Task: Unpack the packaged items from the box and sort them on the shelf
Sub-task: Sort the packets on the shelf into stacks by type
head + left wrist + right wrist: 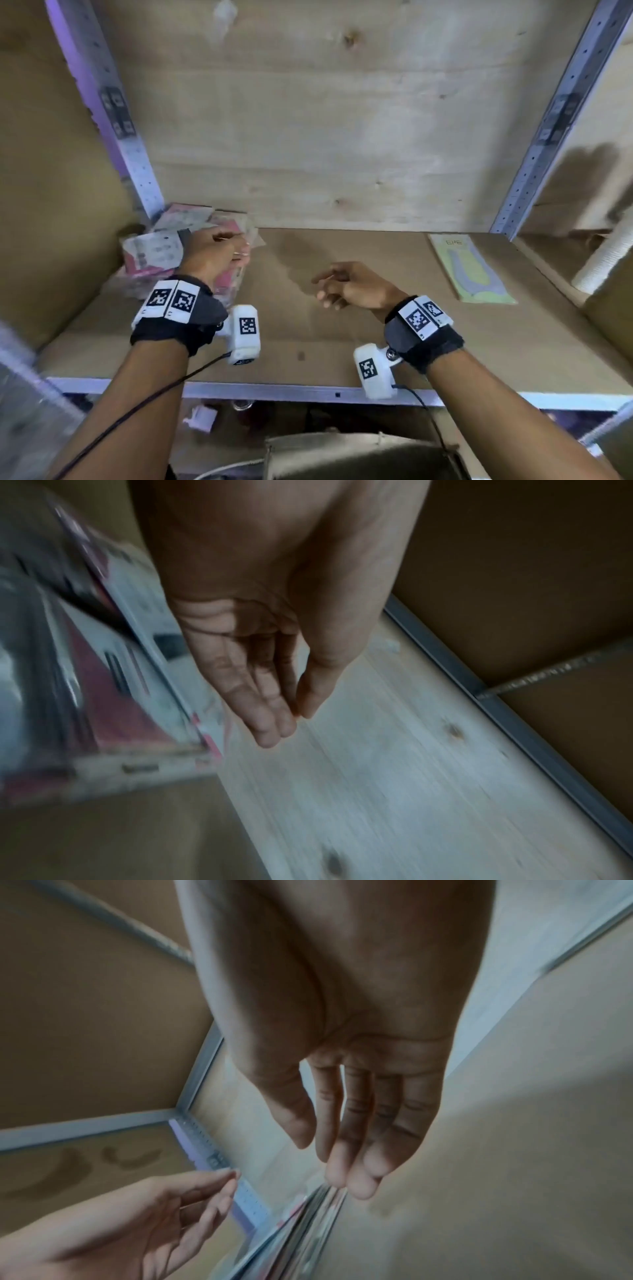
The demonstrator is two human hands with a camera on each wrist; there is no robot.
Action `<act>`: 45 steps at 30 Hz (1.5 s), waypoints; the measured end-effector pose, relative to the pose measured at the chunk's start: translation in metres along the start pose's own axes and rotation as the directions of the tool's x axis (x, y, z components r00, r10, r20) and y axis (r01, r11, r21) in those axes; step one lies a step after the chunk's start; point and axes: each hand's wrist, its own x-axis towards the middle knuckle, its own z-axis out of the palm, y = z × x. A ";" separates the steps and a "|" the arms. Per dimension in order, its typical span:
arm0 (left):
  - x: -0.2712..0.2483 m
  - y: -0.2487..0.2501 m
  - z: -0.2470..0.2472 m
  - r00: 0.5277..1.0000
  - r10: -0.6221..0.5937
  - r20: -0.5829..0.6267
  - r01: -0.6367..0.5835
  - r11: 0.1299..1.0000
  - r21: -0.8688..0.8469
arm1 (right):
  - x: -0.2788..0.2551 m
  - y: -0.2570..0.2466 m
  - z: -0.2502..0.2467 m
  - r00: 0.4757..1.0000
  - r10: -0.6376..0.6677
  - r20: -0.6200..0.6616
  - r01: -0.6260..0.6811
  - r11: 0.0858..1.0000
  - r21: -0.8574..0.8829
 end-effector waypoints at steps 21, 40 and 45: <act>0.009 -0.014 -0.081 0.994 0.043 -0.101 -0.037 0.998 0.060 | 0.107 -0.036 0.123 0.989 0.145 -0.021 -0.145 0.989 0.001; -0.031 -0.017 0.053 0.925 -0.051 0.376 0.005 0.993 0.121 | -0.007 0.002 -0.042 0.942 0.026 -0.336 0.059 0.968 0.242; -0.030 -0.020 0.080 0.914 0.138 0.380 -0.359 0.710 0.606 | -0.028 0.011 -0.068 0.972 0.006 -0.237 0.096 0.904 0.417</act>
